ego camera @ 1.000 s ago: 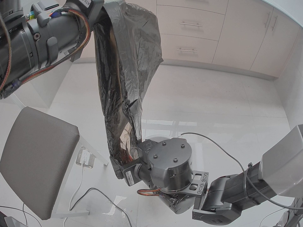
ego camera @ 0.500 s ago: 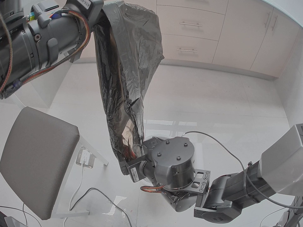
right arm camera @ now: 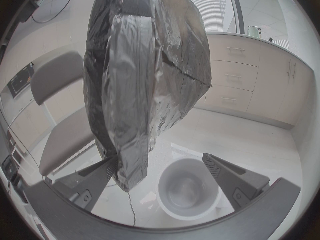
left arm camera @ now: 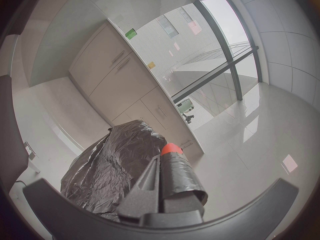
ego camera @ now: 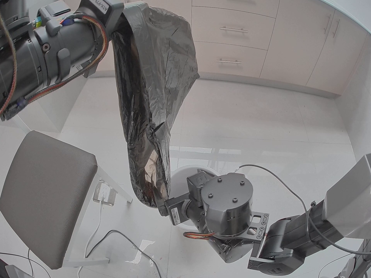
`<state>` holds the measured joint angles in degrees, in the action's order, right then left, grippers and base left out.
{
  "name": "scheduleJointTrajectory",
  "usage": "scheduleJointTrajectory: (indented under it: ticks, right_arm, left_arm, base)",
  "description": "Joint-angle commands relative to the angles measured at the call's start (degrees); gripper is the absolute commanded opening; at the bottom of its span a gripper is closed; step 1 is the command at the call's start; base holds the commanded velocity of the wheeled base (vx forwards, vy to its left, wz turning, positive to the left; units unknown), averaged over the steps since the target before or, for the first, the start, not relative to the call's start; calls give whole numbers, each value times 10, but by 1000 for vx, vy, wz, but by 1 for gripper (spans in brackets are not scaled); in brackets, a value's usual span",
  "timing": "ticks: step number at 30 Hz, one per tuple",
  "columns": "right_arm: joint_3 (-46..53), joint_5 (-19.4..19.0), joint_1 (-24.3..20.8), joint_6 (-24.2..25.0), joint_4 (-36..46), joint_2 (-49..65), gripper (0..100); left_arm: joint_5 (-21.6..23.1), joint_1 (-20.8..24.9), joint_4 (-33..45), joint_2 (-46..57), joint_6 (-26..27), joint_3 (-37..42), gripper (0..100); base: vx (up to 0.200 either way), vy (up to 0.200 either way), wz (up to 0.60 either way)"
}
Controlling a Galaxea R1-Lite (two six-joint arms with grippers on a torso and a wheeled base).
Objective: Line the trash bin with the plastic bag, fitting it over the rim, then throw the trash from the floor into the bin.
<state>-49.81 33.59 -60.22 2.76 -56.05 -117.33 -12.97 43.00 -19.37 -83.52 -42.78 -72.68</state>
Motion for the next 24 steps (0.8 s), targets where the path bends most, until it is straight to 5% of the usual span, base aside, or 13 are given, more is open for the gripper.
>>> scheduleJointTrajectory:
  ticks: [1, 24]
  right_arm:
    - [-8, 0, 4, -10, -27, -28, 100]
    - [-82, 17, 9, -13, -34, -107, 100]
  left_arm:
    - [1, 0, 1, 4, -1, 0, 0]
    - [2, 8, 26, 17, -8, -3, 0]
  base:
    - [0, 0, 0]
    - [0, 0, 0]
